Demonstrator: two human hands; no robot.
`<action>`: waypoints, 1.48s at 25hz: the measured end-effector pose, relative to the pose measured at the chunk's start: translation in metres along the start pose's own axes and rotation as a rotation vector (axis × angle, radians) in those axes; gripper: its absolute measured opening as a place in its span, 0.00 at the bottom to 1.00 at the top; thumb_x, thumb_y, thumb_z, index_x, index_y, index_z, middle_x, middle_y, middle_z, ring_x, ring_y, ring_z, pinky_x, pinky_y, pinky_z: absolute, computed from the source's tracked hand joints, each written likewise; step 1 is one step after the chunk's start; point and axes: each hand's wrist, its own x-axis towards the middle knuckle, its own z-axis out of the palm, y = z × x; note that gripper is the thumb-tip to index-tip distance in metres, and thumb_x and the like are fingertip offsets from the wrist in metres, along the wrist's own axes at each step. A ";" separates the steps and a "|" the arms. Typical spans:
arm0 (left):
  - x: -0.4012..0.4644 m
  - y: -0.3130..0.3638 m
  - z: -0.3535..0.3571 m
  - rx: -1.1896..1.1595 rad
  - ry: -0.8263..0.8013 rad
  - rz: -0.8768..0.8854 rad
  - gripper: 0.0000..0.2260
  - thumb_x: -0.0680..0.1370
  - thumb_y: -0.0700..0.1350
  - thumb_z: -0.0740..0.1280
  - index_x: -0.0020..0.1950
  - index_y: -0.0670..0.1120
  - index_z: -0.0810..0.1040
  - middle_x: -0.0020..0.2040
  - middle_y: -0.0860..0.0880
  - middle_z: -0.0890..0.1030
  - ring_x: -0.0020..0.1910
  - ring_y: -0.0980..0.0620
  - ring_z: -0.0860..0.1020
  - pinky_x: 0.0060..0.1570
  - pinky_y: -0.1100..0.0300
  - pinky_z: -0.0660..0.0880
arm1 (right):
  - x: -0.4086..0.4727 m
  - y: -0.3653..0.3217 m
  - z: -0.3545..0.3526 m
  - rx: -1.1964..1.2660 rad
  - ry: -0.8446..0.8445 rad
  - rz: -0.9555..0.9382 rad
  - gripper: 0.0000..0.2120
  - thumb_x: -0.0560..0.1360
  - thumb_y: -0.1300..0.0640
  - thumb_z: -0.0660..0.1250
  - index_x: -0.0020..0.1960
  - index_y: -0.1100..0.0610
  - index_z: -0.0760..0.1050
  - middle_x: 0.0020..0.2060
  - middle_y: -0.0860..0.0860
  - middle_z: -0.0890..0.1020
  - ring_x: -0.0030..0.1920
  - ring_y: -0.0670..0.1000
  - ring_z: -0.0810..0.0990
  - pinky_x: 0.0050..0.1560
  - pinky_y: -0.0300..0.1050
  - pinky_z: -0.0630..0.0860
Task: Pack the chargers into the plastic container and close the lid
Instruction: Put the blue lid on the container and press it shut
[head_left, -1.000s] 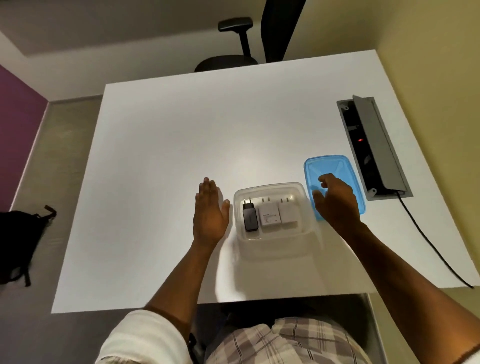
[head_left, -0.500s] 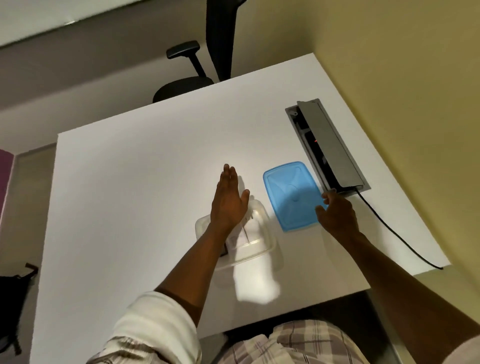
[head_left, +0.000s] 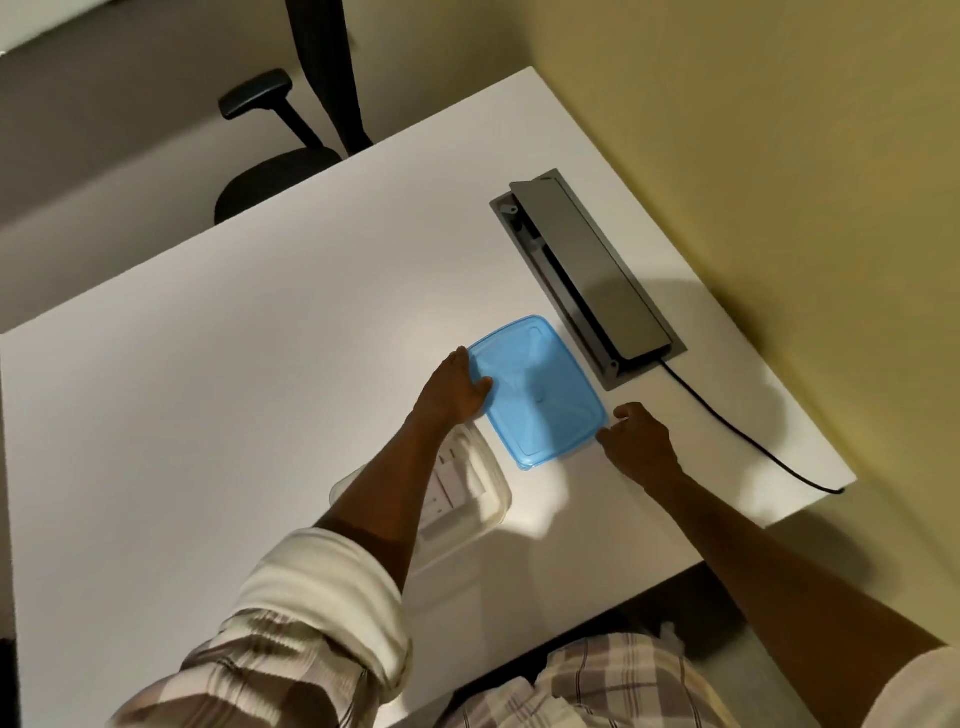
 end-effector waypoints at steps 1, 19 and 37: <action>0.007 0.002 -0.001 0.002 -0.011 -0.014 0.24 0.80 0.50 0.64 0.70 0.37 0.67 0.68 0.39 0.74 0.67 0.40 0.73 0.63 0.53 0.69 | 0.001 -0.001 0.002 0.069 -0.021 0.056 0.23 0.74 0.57 0.69 0.67 0.60 0.70 0.57 0.59 0.81 0.57 0.60 0.80 0.55 0.49 0.77; 0.012 0.010 -0.026 -0.096 0.116 -0.023 0.21 0.80 0.50 0.64 0.65 0.36 0.73 0.63 0.35 0.77 0.63 0.36 0.75 0.60 0.50 0.73 | -0.007 -0.040 0.001 0.379 0.004 0.122 0.15 0.74 0.57 0.69 0.59 0.60 0.73 0.44 0.57 0.82 0.38 0.52 0.82 0.40 0.45 0.79; -0.148 -0.089 -0.079 -0.877 0.404 -0.124 0.22 0.81 0.63 0.48 0.43 0.48 0.70 0.37 0.52 0.70 0.37 0.53 0.69 0.46 0.52 0.67 | -0.115 -0.128 0.035 0.551 0.246 -0.366 0.16 0.78 0.49 0.66 0.53 0.64 0.73 0.44 0.59 0.81 0.48 0.61 0.82 0.51 0.57 0.81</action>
